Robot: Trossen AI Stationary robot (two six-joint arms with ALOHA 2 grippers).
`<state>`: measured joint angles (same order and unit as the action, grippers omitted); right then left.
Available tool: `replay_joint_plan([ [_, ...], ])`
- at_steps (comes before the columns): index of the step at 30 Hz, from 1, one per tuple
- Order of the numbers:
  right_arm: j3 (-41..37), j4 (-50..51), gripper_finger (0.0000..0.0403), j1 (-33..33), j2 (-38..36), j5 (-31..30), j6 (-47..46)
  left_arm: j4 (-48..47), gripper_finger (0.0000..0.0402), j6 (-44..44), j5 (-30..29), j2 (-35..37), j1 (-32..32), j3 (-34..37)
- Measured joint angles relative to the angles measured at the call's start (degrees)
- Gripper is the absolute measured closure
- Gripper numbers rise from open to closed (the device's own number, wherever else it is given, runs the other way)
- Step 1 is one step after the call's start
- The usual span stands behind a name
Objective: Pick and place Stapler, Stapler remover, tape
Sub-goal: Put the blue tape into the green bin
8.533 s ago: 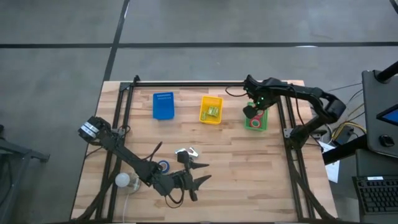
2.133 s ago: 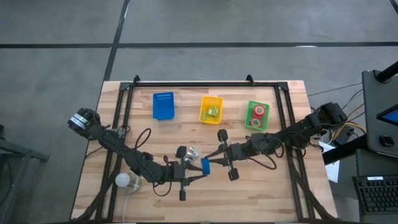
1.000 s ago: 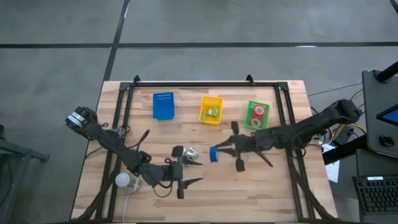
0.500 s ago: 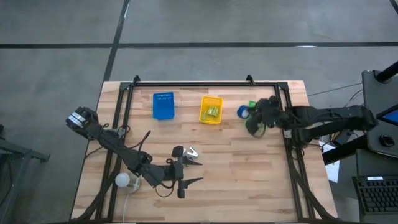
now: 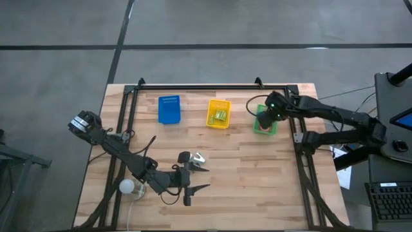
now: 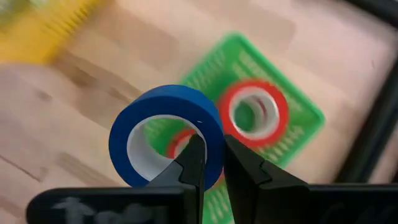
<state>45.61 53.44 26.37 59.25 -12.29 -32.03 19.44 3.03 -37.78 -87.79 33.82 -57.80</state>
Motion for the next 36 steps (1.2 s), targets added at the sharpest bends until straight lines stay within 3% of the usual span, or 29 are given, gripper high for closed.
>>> replay_joint_plan([
  [17, -0.01, 3.66, 0.0364, 2.16, 12.9, 3.76, 3.59, -0.2, 0.0163, 0.48, 0.02, -0.02, 0.0, 0.0],
  [31, 0.02, 3.02, 0.0363, 2.14, 18.75, 3.11, 6.99, -0.42, 0.0163, 0.46, 0.02, -0.02, 0.0, 0.0],
  [36, -0.05, 3.31, 0.0334, 2.13, 18.17, -0.9, 7.0, -0.59, 0.0163, 0.46, 0.02, -0.02, 0.0, 0.0],
])
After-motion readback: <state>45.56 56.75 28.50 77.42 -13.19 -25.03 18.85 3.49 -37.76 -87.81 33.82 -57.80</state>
